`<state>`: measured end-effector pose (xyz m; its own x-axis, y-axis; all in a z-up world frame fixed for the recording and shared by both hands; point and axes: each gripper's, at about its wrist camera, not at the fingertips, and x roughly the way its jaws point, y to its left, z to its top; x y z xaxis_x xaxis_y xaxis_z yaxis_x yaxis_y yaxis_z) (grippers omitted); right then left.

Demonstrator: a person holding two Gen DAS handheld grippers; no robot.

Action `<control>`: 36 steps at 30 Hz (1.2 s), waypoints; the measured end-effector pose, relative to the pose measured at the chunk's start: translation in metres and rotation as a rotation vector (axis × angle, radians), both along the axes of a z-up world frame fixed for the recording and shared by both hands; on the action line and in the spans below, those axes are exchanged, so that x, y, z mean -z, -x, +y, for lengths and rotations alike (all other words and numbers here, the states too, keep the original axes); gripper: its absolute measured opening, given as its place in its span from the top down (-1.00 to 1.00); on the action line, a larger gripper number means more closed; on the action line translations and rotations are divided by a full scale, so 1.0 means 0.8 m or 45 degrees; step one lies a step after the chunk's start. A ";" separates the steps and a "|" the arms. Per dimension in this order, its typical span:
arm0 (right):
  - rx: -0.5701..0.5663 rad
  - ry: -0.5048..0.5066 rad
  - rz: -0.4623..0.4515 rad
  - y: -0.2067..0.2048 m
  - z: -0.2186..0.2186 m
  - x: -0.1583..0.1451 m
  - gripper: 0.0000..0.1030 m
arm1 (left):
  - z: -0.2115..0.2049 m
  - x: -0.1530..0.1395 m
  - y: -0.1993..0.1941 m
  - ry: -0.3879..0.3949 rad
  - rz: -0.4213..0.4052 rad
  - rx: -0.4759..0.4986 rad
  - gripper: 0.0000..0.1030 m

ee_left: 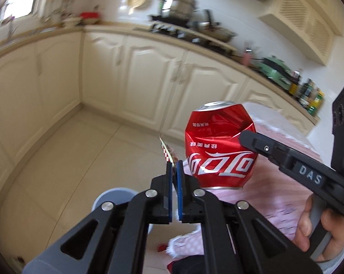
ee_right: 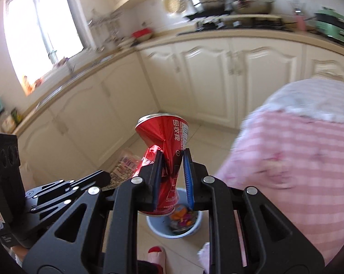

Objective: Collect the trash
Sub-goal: 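Carry the snack wrapper and red can over the blue bucket and open both tools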

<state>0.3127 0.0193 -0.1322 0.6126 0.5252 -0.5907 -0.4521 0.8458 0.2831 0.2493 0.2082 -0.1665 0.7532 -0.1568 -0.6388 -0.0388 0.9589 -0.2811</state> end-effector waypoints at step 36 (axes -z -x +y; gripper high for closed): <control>-0.065 0.400 0.392 -0.053 0.160 0.286 0.64 | 0.145 0.303 -0.056 0.263 0.541 -0.324 0.00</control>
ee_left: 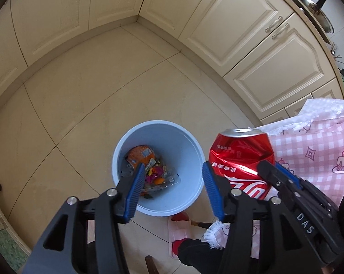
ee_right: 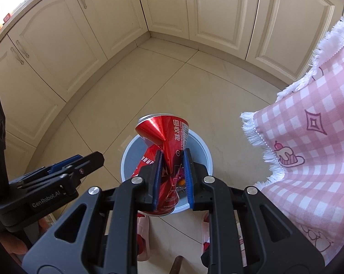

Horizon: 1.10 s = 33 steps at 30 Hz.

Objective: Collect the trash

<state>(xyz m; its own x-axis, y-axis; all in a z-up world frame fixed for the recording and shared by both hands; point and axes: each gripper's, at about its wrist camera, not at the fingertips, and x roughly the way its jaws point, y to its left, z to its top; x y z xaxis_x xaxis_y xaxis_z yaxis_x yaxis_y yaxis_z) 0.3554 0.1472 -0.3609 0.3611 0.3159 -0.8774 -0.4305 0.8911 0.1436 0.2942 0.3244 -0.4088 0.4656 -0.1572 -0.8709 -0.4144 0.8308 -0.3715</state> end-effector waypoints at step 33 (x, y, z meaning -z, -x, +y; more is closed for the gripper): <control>-0.011 -0.030 -0.198 0.068 -0.056 -0.123 0.04 | -0.054 -0.143 0.072 -0.313 -0.223 -0.081 -0.35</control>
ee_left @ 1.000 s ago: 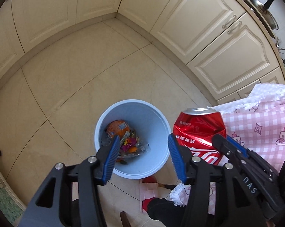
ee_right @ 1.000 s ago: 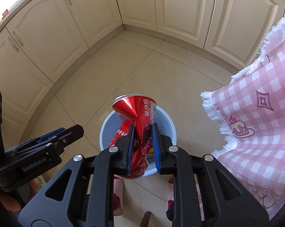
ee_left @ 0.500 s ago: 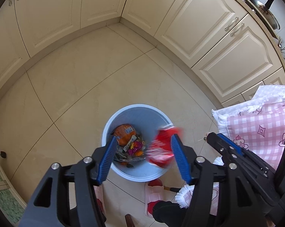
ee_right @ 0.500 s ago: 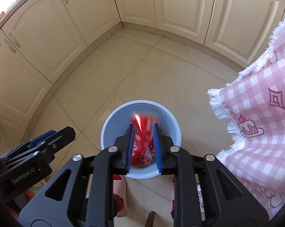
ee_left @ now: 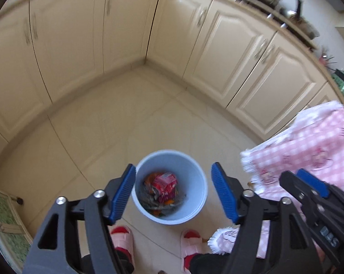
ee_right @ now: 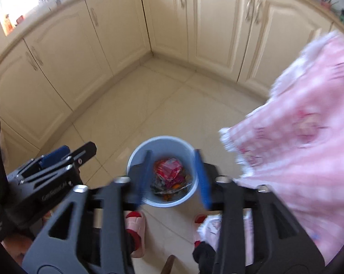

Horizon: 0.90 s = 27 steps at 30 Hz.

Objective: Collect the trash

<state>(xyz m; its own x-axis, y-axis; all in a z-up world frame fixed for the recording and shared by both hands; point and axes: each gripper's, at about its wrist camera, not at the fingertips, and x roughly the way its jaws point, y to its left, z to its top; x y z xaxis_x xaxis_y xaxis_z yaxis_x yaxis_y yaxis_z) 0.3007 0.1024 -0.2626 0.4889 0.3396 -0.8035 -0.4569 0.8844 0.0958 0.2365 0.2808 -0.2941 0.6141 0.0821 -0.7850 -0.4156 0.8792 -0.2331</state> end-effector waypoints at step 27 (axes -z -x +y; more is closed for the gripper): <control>0.281 -0.193 -0.819 0.290 -0.297 -0.300 -0.60 | -0.258 -0.341 0.266 -0.430 -0.670 0.216 -0.83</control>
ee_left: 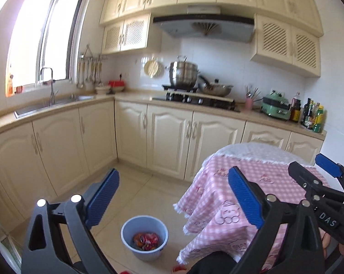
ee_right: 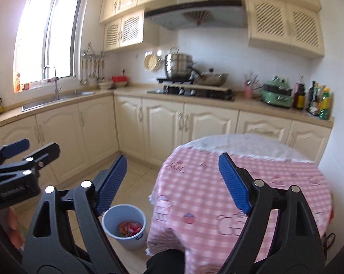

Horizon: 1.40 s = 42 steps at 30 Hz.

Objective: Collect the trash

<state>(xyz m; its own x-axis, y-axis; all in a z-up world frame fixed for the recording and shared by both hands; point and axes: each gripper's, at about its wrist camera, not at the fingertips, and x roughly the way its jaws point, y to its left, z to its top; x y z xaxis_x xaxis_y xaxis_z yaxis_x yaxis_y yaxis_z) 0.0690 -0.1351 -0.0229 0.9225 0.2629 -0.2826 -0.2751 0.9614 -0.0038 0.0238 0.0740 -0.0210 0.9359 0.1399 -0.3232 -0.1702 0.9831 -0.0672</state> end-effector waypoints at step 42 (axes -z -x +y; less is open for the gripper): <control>0.072 -0.031 -0.107 0.047 -0.043 -0.017 -0.73 | -0.044 -0.023 0.040 -0.095 -0.091 0.021 -0.85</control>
<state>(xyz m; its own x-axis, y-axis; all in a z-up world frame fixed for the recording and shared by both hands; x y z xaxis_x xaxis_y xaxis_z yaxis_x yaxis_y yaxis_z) 0.0314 -0.1693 -0.0091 0.9562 0.2157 -0.1979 -0.2203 0.9754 -0.0011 -0.0084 0.0388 -0.0024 0.9585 0.1458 -0.2449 -0.1517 0.9884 -0.0051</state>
